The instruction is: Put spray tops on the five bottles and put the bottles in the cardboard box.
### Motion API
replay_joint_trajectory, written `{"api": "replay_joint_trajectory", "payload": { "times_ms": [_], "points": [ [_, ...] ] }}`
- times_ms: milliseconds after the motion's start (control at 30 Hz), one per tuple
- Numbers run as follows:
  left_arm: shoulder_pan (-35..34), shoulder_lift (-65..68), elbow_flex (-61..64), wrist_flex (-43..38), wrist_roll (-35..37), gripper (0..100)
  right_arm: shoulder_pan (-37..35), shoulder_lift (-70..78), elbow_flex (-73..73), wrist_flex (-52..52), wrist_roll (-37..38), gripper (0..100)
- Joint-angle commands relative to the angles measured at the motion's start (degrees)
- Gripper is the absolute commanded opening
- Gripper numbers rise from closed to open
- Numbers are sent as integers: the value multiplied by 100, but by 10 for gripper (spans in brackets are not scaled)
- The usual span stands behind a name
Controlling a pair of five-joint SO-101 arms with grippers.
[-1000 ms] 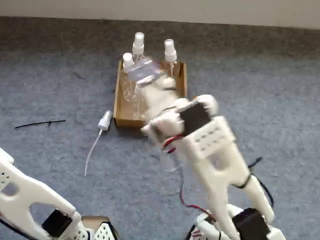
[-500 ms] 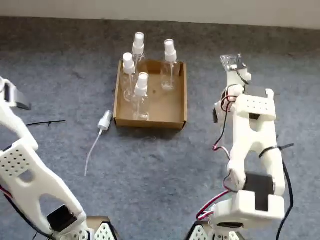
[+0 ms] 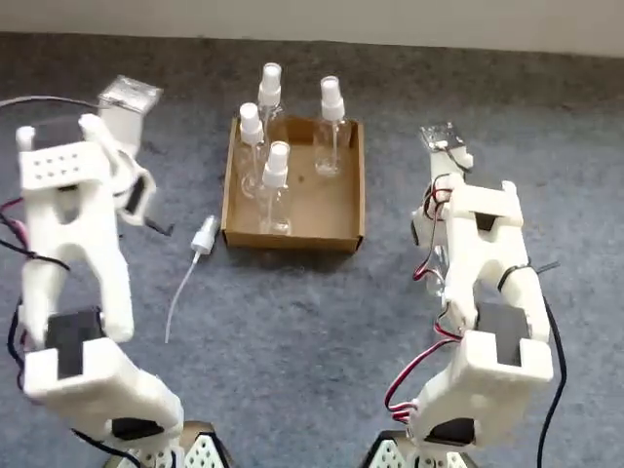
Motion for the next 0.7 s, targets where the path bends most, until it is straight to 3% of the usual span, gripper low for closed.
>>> {"api": "replay_joint_trajectory", "payload": {
  "times_ms": [0, 367, 667],
  "points": [
    [734, -576, 1270, -1143, -53, 251, 110, 66, 40, -57, 53, 179],
    [936, -549, 1578, -1908, -18, 204, 101, 66, 40, -57, 44, 179],
    [1182, 374, 1086, -2163, -18, 204, 101, 75, 48, -31, 53, 179]
  ]
}}
